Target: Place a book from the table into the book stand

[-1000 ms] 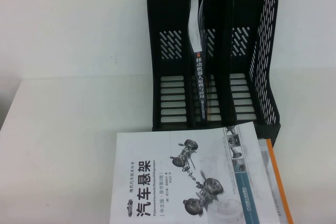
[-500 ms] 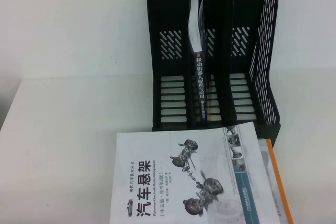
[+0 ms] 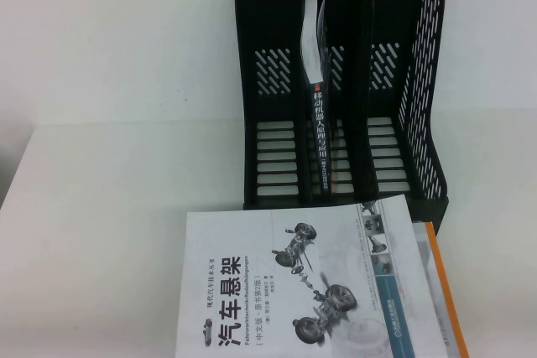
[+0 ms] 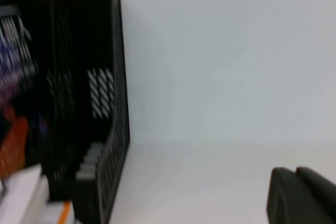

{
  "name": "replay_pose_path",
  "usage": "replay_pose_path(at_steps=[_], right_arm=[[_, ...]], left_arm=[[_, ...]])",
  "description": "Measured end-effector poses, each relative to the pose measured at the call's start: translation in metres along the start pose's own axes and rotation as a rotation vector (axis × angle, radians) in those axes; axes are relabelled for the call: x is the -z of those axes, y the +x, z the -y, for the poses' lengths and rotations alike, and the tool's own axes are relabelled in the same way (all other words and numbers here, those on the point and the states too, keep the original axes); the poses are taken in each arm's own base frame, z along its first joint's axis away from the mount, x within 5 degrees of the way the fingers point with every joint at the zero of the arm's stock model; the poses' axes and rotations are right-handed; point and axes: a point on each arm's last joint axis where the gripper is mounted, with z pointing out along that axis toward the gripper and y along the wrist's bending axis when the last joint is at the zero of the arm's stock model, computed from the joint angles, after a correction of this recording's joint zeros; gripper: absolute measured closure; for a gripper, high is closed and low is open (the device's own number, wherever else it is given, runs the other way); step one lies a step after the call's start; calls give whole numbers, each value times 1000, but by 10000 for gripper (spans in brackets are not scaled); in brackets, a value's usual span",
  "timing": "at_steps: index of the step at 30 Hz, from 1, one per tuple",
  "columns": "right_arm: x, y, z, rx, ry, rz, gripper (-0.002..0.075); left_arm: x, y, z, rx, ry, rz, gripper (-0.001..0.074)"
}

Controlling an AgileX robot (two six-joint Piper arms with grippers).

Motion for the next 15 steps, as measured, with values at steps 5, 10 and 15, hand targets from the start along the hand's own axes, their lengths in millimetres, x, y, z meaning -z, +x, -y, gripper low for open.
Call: replay_pose_path(at_steps=[5, 10, 15], right_arm=[[0, -9, -1, 0, -16, 98, 721], [1, -10, -2, 1, -17, 106, 721], [1, -10, -2, 1, -17, 106, 721]], left_arm=[[0, -8, 1, 0, 6, 87, 737], [1, -13, 1, 0, 10, 142, 737], [2, -18, 1, 0, 15, 199, 737]])
